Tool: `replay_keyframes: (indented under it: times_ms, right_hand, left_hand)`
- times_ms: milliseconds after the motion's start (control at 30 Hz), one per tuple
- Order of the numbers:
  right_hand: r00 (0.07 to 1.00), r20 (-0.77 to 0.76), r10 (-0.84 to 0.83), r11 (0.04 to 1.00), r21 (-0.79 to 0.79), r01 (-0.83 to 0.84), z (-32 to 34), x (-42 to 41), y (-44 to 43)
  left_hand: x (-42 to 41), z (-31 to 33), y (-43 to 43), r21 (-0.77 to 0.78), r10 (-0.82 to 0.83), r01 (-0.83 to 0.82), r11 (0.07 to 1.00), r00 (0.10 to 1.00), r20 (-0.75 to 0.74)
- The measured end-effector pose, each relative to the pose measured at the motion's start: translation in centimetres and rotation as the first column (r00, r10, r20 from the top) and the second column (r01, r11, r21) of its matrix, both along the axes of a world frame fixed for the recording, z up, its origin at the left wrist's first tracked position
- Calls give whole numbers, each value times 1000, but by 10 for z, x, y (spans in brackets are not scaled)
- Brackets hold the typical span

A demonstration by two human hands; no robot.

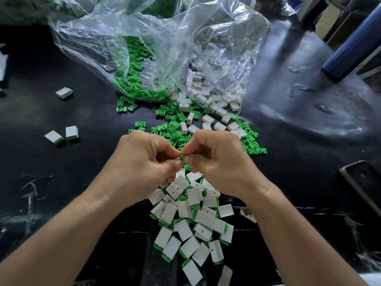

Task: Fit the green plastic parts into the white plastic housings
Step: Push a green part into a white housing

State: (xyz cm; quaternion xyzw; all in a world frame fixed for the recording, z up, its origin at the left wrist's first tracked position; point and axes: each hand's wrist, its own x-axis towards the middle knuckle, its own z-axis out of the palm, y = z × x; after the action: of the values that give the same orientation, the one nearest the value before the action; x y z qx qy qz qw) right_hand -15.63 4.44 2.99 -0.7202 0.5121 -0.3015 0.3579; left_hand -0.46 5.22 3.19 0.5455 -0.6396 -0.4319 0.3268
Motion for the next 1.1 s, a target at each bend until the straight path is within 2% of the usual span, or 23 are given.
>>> replay_keyframes:
  times_ms: [100,200,267,367,467,667,800,867,967,1100]
  right_hand:
    - [1000,8,11,1000,9,-11,0,0,0]
    - [981,193,-18,997,71,5,5,-3,-1]
    - [970,241,-39,991,136,6,7,-5,-1]
    - [996,86,-2,994,112,-7,5,-5,0]
    - [998,-39,54,998,43,-52,5,-3,1]
    - [1000,-16,15,990,-139,-17,4,-1,2]
    - [999,47,-1,989,-149,8,4,-3,1]
    - [999,51,8,991,-135,-1,5,-5,1]
    - [999,8,44,991,-126,-42,9,-6,3]
    - [986,-125,115,984,-123,-130,11,-8,3]
  left_hand:
    - [2,0,-1,6,-7,7,1000,1000,-6]
    - [1,4,-2,-3,-1,1,1000,990,-143]
    - [-1,6,-2,-9,15,-18,1000,972,-235]
    - [-1,7,-1,-8,26,-30,1000,956,-291]
    - [0,7,-2,-1,-2,2,1000,960,-279]
    - [1,5,-3,68,-26,54,996,932,-362]
    - [-2,4,-1,41,-136,152,987,952,-273]
    - [-1,1,-1,-57,-157,150,987,977,-147]
    - [3,-2,0,-256,-186,206,944,977,100]
    - [6,-3,-1,-341,-217,309,888,935,281]
